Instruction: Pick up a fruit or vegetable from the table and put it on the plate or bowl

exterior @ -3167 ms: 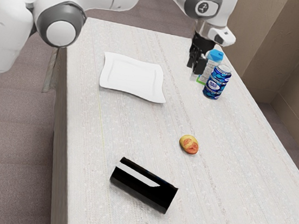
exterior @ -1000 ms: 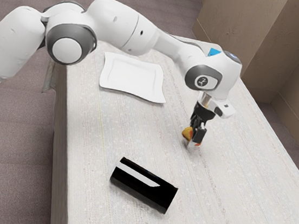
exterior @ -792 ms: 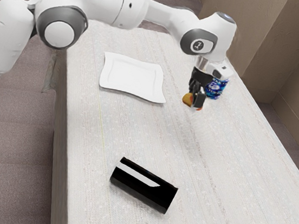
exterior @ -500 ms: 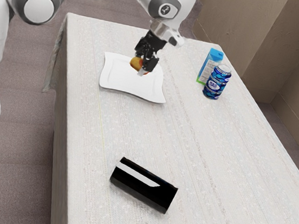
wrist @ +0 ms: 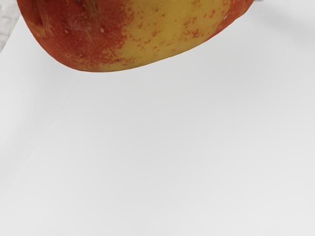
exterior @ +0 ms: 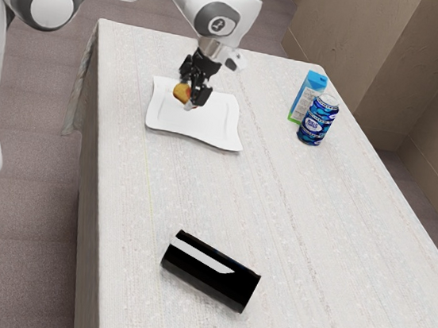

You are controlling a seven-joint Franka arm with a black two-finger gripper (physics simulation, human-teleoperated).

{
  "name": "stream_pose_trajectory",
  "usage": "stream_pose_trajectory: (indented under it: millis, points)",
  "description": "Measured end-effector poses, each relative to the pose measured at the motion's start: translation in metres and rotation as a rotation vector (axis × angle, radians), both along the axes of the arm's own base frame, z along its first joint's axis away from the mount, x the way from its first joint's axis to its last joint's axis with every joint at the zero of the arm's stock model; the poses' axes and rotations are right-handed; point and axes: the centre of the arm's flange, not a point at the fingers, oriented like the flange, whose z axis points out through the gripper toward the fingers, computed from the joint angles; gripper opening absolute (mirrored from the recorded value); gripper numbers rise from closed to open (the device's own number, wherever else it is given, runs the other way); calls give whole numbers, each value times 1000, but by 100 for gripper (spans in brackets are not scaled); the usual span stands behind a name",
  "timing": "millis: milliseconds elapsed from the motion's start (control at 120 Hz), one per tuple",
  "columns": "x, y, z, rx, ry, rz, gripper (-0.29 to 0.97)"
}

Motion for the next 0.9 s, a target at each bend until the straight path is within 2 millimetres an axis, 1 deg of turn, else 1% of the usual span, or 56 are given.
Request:
stream_pose_trajectory:
  millis: [125, 208, 350, 433, 533, 608, 758, 783, 800, 842, 875, 900]
  points:
    - [1, 18, -4, 25, -48, 23, 42]
    - [5, 29, -17, 39, -72, 31, 42]
    - [17, 34, -30, 62, -119, 24, 42]
    - [18, 40, -39, 71, -136, 31, 41]
    - [21, 41, -46, 79, -154, 31, 42]
    - [22, 41, -43, 82, -168, 30, 51]
    - [22, 40, -39, 84, -183, 30, 61]
    - [21, 40, -32, 86, -191, 30, 62]
    - [19, 38, -15, 94, -211, 31, 62]
    - [13, 32, 40, 112, -265, 30, 63]
    - [12, 26, 92, 117, -308, 33, 64]
    - [10, 19, 122, 114, -325, 33, 64]
